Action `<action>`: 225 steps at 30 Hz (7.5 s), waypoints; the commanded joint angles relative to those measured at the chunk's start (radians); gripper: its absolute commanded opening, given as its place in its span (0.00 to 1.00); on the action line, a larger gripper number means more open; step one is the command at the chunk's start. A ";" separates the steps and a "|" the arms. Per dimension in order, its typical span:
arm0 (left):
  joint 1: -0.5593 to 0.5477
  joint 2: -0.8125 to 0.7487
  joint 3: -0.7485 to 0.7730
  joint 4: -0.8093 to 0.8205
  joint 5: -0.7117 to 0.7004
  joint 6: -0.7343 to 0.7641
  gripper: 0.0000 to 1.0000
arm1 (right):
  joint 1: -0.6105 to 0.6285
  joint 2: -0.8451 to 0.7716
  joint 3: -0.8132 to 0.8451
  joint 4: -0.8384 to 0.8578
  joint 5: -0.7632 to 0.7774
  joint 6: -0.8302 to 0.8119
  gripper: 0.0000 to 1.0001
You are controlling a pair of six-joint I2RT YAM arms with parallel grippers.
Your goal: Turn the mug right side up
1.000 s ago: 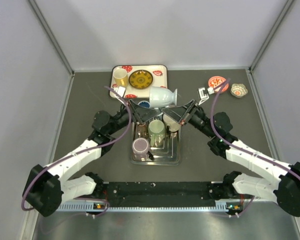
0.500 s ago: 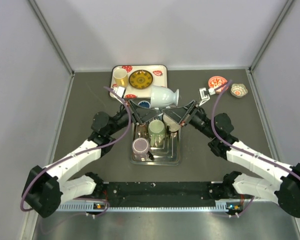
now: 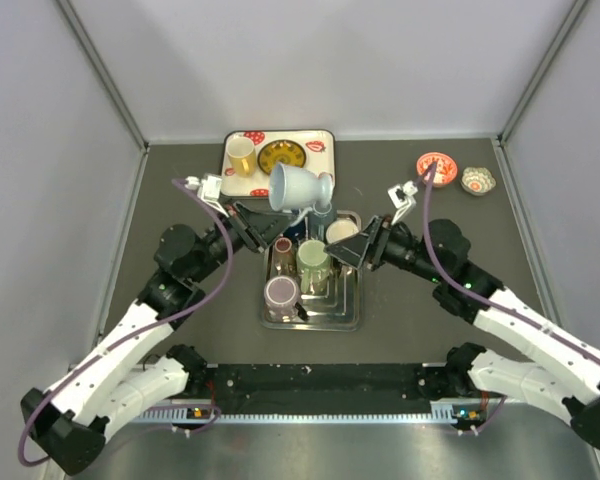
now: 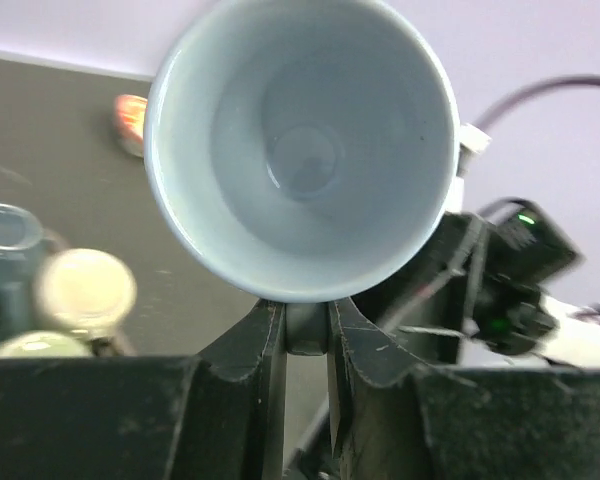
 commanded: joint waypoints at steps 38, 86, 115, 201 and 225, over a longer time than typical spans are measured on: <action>0.389 0.697 0.314 -0.501 -0.663 0.488 0.00 | 0.008 -0.175 0.060 -0.638 0.492 -0.330 0.61; 0.176 -0.166 -0.013 -0.955 -0.537 0.323 0.95 | 0.419 0.618 0.448 -0.598 0.377 -0.698 0.60; 0.176 -0.180 -0.053 -0.958 -0.532 0.312 0.92 | 0.419 0.799 0.529 -0.596 0.390 -0.703 0.23; 0.016 0.073 -0.127 0.366 0.218 -0.188 0.78 | -0.043 0.121 -0.072 0.708 -0.050 0.277 0.00; 0.007 0.232 -0.071 0.677 0.189 -0.357 0.56 | -0.041 0.119 -0.149 0.751 -0.100 0.288 0.00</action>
